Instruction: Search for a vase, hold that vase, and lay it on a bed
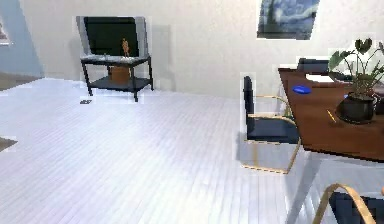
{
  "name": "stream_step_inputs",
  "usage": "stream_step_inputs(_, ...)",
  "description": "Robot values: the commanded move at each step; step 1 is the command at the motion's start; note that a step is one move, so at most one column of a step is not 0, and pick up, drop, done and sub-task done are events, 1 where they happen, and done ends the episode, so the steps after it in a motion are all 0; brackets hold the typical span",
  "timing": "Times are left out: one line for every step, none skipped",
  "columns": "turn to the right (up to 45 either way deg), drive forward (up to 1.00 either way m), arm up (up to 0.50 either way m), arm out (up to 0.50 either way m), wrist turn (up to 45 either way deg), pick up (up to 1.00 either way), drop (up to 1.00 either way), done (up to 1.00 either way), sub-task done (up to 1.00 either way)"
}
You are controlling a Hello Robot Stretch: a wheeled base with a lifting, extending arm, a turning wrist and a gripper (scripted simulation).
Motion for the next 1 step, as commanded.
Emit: stream_step_inputs(0.0, 1.0, 0.0, 0.0, 0.0, 0.0, 0.0, 0.0, 0.0)
